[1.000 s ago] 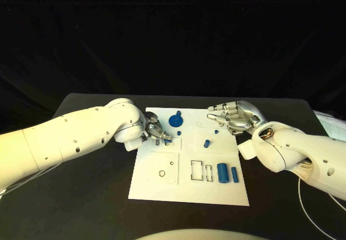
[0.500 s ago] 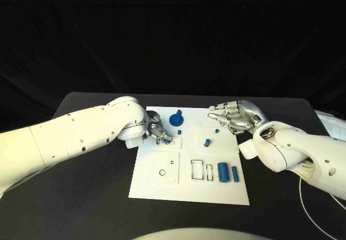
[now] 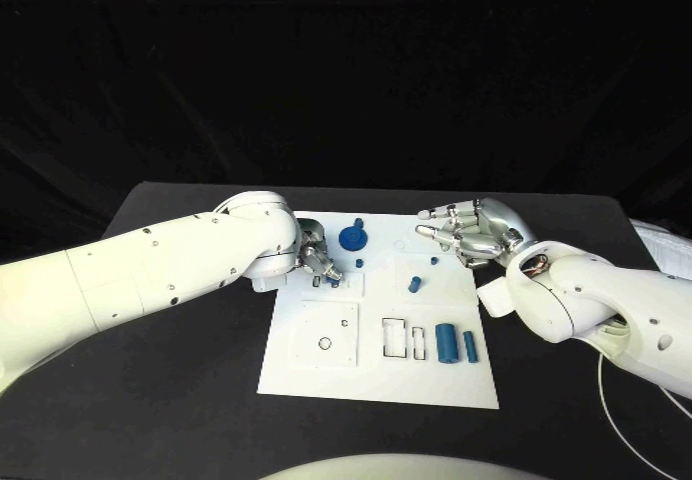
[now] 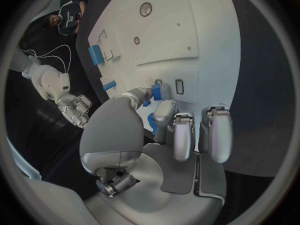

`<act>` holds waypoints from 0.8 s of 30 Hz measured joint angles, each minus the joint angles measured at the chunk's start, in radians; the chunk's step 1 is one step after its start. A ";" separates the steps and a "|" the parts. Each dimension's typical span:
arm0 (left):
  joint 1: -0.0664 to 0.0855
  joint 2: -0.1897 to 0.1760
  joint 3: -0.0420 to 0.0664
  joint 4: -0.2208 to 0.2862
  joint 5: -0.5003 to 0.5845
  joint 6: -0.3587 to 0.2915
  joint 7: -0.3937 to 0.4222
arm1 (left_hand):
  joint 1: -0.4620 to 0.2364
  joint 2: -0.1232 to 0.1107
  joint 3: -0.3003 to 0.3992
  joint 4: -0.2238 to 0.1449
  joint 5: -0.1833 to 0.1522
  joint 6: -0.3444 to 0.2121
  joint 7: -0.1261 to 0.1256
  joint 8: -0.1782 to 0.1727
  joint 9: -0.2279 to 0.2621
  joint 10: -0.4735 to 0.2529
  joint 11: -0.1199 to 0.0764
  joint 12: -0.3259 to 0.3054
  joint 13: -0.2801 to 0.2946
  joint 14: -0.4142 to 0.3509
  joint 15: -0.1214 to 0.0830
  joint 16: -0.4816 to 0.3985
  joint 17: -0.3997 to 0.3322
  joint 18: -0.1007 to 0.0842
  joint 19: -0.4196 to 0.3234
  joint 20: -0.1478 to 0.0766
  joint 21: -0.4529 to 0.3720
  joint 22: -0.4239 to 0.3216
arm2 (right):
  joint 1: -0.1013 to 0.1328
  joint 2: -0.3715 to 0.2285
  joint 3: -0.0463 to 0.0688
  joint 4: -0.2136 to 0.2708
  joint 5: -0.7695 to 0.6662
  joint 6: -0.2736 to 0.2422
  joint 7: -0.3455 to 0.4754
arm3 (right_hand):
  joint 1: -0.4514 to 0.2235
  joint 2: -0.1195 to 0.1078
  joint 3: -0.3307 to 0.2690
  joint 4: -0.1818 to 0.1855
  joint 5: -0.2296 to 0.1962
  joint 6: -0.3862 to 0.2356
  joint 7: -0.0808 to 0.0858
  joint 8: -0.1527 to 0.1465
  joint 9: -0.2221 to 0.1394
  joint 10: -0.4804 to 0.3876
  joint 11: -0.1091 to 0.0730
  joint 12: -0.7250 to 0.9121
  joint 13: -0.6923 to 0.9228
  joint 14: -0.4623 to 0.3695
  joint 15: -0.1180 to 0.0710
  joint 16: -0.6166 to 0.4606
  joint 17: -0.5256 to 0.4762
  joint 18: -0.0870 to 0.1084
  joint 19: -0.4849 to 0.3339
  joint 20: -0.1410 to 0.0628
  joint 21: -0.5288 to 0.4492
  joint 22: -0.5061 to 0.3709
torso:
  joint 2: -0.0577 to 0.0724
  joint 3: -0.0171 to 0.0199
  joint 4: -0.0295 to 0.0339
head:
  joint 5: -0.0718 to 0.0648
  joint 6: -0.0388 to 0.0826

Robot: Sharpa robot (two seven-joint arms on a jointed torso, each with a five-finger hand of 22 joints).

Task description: Assemble the parts on the task board

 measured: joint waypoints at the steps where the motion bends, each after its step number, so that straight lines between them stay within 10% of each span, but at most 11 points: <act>1: 0.000 0.000 0.000 0.000 -0.003 0.002 0.000 | -0.001 -0.001 0.004 -0.004 0.000 0.000 0.000 0.000 0.000 0.000 0.000 0.000 0.000 0.000 0.000 0.000 0.000 0.000 0.000 0.000 0.000 0.000 | 0.000 0.000 0.000 0.000 0.000 0.000 0.000 | 0.000 0.000 0.000 0.000 0.000 0.000 0.000 0.000 0.000 0.000 0.000 0.000 0.000 0.000 0.000 0.000 0.000 0.000 0.000 0.000 0.000 0.000 | 0.000 -0.0001 0.0000 | 0.000 0.000; 24: 0.000 -0.007 0.001 0.021 -0.032 0.052 -0.004 | -0.002 0.006 0.006 -0.006 0.009 0.005 -0.002 -0.001 0.000 0.007 0.000 0.000 0.002 0.000 0.000 0.000 0.000 0.000 0.000 0.000 0.000 0.000 | 0.000 0.003 0.000 -0.003 0.003 0.006 0.001 | 0.000 0.000 0.000 0.000 0.004 0.000 0.000 0.000 0.000 0.000 0.000 0.000 0.000 0.000 0.000 0.000 0.000 0.000 0.000 0.000 0.000 0.000 | -0.001 -0.0001 0.0011 | 0.000 -0.002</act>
